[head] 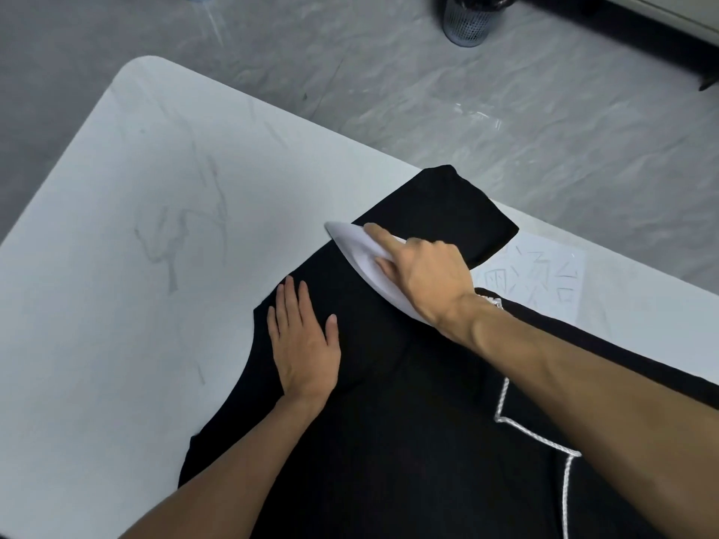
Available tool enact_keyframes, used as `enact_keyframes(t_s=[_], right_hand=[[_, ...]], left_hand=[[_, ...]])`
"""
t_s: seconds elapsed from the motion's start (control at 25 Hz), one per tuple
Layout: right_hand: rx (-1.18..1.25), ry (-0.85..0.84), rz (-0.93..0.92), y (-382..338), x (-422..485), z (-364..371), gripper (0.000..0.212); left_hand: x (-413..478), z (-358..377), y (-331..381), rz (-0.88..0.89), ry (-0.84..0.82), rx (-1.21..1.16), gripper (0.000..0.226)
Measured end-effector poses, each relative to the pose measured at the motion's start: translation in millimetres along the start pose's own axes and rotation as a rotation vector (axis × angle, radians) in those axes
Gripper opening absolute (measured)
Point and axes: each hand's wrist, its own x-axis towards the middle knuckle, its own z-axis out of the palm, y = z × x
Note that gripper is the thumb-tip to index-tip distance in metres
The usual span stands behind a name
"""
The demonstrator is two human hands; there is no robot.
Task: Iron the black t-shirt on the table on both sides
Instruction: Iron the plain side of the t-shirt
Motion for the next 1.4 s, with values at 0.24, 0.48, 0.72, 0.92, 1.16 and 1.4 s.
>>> enact_keyframes(t_s=[0.24,0.48,0.72,0.92,1.16,1.4], right_hand=[[-0.044,0.028,0.049,2,1,6,0.045],[-0.058,0.080,0.178,55,22,-3,0.044],[-0.046,0.120,0.253,109,40,-14,0.040],[0.049,0.119,0.399,144,47,-27,0.035],[0.084,0.104,0.284,105,24,-36,0.045],[-0.036,-0.041,0.093,40,-7,-4,0.047]], left_hand=[[35,2,62,-0.046,0.104,-0.272,0.051],[44,20,60,-0.037,0.028,0.057,0.068],[45,20,60,-0.037,0.016,0.115,0.071],[46,19,60,-0.008,0.017,0.125,0.065],[46,18,64,-0.010,-0.002,0.141,0.068],[14,20,43,-0.030,0.000,0.148,0.069]])
